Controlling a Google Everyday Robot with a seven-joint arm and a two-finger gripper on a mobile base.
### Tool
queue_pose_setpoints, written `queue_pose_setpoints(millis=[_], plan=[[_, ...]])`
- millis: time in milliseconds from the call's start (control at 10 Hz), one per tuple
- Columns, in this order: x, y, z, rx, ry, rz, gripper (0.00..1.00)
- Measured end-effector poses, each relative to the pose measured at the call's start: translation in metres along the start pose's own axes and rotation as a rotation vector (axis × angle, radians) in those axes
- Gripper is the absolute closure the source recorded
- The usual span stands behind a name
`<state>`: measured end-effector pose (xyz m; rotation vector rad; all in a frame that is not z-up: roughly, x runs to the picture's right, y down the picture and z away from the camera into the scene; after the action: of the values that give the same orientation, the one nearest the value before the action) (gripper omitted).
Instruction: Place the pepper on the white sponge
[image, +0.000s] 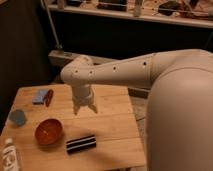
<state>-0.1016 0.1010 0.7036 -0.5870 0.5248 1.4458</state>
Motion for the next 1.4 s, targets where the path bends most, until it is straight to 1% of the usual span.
queue_pose_setpoints(millis=[400,500,600,800,900,1000,1300,1400], plan=[[0.0,0.0,0.0,-0.001,-0.001,0.0,0.35],[-0.002,0.002,-0.004,-0.003,-0.006,0.0,0.35],[-0.007,0.01,-0.014,-0.009,-0.016,-0.011,0.35],[-0.021,0.037,-0.037,-0.021,-0.039,-0.042,0.35],[-0.032,0.053,-0.051,-0.017,-0.051,-0.056,0.35],[-0.041,0.063,-0.059,-0.013,-0.061,-0.061,0.35],[-0.082,0.099,-0.089,-0.016,-0.102,-0.071,0.35],[-0.094,0.11,-0.095,-0.022,-0.116,-0.077,0.35]])
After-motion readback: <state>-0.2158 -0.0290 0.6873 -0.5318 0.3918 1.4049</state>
